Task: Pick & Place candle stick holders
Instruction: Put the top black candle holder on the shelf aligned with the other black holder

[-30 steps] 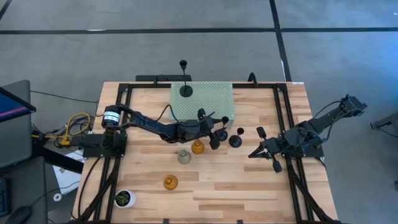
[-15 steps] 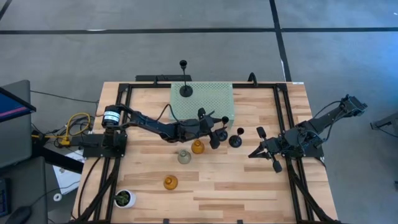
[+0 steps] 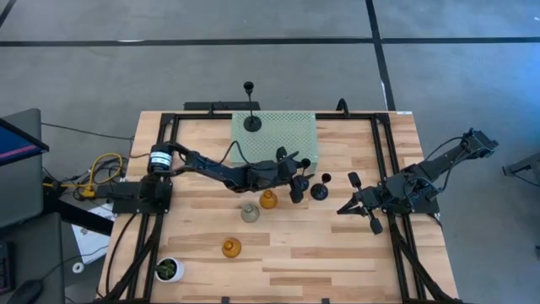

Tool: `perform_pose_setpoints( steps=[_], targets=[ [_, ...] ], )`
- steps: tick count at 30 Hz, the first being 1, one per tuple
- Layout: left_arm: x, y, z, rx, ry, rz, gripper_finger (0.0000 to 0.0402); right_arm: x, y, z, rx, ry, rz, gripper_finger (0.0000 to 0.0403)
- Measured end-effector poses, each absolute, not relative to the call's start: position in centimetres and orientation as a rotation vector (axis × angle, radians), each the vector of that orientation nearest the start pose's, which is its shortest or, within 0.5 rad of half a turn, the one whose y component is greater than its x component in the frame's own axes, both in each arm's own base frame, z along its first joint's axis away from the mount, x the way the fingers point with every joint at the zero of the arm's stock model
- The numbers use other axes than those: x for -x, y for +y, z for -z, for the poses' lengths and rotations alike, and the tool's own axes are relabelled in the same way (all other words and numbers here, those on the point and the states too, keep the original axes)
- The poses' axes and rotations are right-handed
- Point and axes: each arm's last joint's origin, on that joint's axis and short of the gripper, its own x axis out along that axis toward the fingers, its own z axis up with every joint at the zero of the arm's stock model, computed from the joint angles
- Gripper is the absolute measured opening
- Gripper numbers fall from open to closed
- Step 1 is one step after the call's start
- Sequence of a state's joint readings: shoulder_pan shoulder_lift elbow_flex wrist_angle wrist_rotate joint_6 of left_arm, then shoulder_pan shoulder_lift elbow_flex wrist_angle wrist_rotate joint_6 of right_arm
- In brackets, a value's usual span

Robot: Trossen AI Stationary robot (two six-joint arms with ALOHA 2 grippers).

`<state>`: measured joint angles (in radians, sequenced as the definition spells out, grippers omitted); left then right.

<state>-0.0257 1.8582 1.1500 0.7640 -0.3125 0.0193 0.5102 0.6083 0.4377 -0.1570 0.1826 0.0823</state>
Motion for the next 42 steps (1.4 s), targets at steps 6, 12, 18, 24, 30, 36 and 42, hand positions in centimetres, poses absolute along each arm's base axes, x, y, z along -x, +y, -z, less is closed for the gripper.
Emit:
perform_pose_setpoints(
  steps=[6,12,18,24,30,36,42],
  targets=[
    [-41.2,-0.1,-25.6,-0.009,-0.072,-0.29,0.0168,-13.0,6.7,-24.0,0.03,0.333,-0.311,0.0],
    [-41.2,-0.1,-25.1,-0.015,-0.018,-0.289,0.0117,-13.0,6.7,-24.0,0.03,0.334,-0.31,0.0],
    [-41.2,-0.2,-25.1,-0.014,-0.021,-0.287,0.0063,-13.0,6.7,-24.0,0.03,0.334,-0.31,0.0],
    [-41.3,-0.5,-25.0,-0.017,-0.007,-0.284,0.0034,-13.0,6.7,-24.0,0.03,0.334,-0.31,0.0],
    [-41.0,-2.0,-25.1,-0.044,0.019,-0.314,0.0043,-13.0,6.7,-24.0,0.03,0.334,-0.31,0.0],
    [-38.5,-3.9,-27.9,-0.069,0.11,-0.289,0.0034,-13.0,6.7,-24.0,0.03,0.334,-0.31,0.0],
    [-34.6,-5.2,-32.7,-0.052,0.075,-0.291,0.0039,-13.0,6.7,-24.0,0.03,0.333,-0.31,0.0]
  ],
)
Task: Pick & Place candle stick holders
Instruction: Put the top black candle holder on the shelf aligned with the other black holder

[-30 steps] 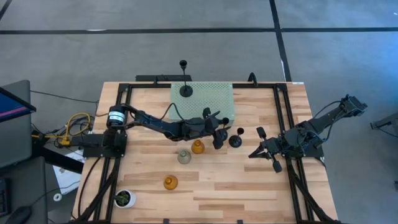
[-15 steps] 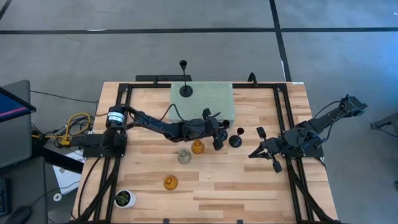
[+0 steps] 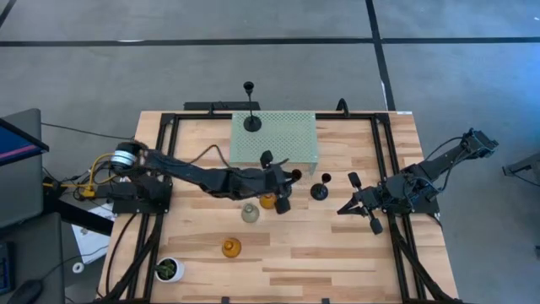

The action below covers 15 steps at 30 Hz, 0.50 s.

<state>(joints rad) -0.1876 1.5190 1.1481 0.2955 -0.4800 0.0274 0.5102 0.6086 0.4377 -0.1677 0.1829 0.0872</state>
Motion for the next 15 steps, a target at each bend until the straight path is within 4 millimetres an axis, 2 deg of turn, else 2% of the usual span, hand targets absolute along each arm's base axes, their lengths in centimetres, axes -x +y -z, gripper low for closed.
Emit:
perform_pose_setpoints(
  steps=[4,8,12,15],
  targets=[
    [-32.0,-5.7,-36.0,-0.088,-0.014,-0.262,0.0034,-13.0,6.7,-24.0,0.029,0.331,-0.31,0.0],
    [-29.4,-5.3,-38.8,-0.108,-0.093,-0.265,0.0035,-13.0,6.7,-24.0,0.029,0.331,-0.31,0.0],
    [-27.5,-4.0,-40.6,-0.112,-0.145,-0.347,0.0039,-13.0,6.7,-24.0,0.029,0.331,-0.309,0.0],
    [-27.0,-2.4,-41.5,-0.104,-0.178,-0.405,0.0034,-13.0,6.7,-24.0,0.029,0.331,-0.309,0.0]
  ],
)
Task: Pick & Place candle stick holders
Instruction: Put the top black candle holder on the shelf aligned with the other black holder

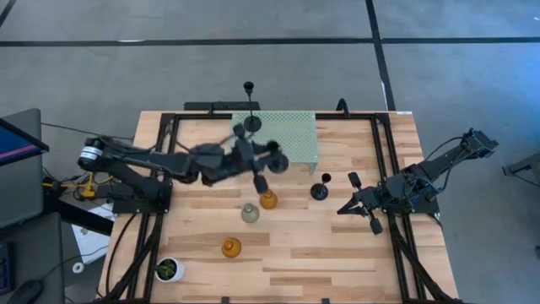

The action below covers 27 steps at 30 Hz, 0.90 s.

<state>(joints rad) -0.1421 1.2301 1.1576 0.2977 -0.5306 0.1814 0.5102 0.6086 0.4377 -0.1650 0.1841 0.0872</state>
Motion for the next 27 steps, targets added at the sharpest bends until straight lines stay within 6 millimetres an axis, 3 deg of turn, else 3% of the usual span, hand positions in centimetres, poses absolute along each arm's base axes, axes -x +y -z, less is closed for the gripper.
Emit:
perform_pose_setpoints(
  steps=[6,13,20,27],
  targets=[
    [-28.7,0.7,-42.3,-0.115,-0.188,-0.479,0.0038,-13.0,6.7,-24.0,0.033,0.33,-0.309,0.0],
    [-31.3,3.1,-40.1,-0.114,-0.096,-0.54,0.0036,-13.0,6.7,-24.0,0.034,0.333,-0.309,0.0],
    [-31.5,3.0,-39.7,-0.078,-0.075,-0.47,0.0034,-13.3,6.4,-24.7,0.095,0.242,-0.278,0.0],
    [-31.6,2.0,-39.9,-0.056,-0.09,-0.33,0.0037,-14.2,5.1,-27.0,0.209,0.007,-0.07,0.0]
  ],
)
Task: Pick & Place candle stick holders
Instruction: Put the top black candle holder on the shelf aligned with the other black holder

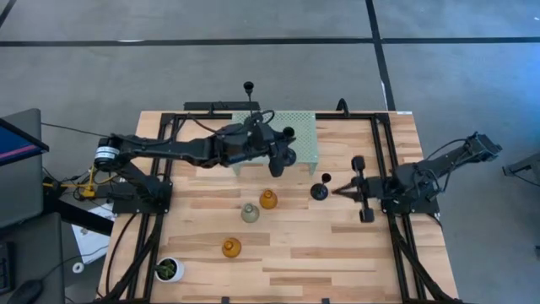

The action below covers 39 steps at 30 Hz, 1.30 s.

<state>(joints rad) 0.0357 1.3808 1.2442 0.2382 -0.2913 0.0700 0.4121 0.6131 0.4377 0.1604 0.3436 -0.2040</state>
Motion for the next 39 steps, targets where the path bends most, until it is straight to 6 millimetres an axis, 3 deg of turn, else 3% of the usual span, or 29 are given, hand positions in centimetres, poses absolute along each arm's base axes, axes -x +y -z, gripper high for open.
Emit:
perform_pose_setpoints(
  steps=[5,14,20,27,32,39],
  targets=[
    [-31.6,1.1,-39.8,-0.052,-0.085,-0.247,0.0034,-15.7,4.1,-26.9,0.241,0.001,0.029,0.0025],
    [-31.7,-0.1,-39.7,-0.051,-0.082,-0.205,0.0034,-20.0,2.3,-25.5,0.152,-0.014,0.18,0.0165],
    [-31.7,-0.3,-39.7,-0.051,-0.081,-0.198,0.0037,-21.9,1.5,-24.8,0.121,-0.066,0.193,0.0216],
    [-31.7,-0.3,-39.7,-0.052,-0.082,-0.178,0.0039,-23.8,0.6,-23.6,0.104,-0.08,0.182,0.022],
    [-31.7,-0.3,-39.7,-0.052,-0.082,-0.178,0.0034,-26.0,0.2,-23.8,0.089,-0.06,0.151,0.0206],
    [-31.7,-0.3,-39.7,-0.053,-0.075,-0.177,0.0042,-28.2,0.2,-24.5,0.104,-0.062,0.157,0.0162]
  ],
)
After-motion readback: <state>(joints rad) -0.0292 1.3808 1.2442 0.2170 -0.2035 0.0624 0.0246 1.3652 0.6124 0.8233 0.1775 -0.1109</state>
